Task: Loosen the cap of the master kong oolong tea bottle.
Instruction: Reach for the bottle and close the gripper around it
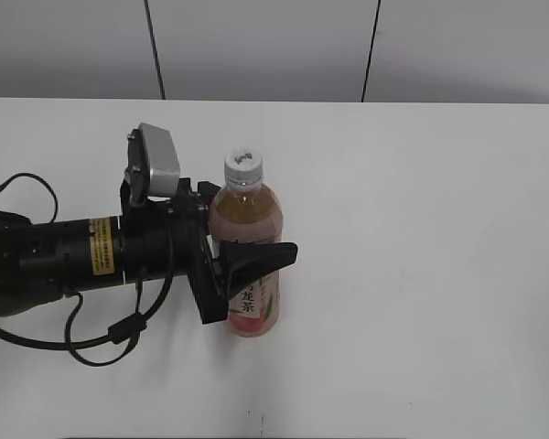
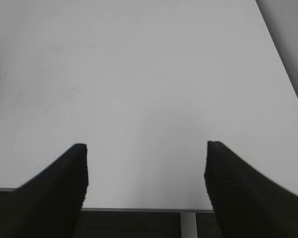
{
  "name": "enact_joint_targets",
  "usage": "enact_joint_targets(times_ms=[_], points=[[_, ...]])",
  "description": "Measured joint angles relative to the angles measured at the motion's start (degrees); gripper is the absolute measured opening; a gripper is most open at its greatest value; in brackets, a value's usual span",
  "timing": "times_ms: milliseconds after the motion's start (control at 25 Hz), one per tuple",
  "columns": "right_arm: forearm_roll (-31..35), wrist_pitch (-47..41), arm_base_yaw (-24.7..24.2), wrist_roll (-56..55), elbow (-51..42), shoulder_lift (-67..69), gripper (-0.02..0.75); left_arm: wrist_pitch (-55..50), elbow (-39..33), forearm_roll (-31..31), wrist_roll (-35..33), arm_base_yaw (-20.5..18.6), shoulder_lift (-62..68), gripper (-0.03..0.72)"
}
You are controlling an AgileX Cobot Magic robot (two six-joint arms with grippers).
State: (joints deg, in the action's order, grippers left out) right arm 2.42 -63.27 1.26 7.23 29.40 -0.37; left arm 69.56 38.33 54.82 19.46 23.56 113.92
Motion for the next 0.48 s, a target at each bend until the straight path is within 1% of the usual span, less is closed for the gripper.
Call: enact_joint_targets(times_ms=[320, 480], points=[[0.0, 0.0, 0.0, 0.0, 0.0, 0.0, 0.554, 0.0, 0.1, 0.2, 0.0, 0.0, 0.0, 0.441], [0.0, 0.8, 0.0, 0.0, 0.1, 0.1, 0.554, 0.2, 0.1, 1.3, -2.0, 0.0, 0.0, 0.441]])
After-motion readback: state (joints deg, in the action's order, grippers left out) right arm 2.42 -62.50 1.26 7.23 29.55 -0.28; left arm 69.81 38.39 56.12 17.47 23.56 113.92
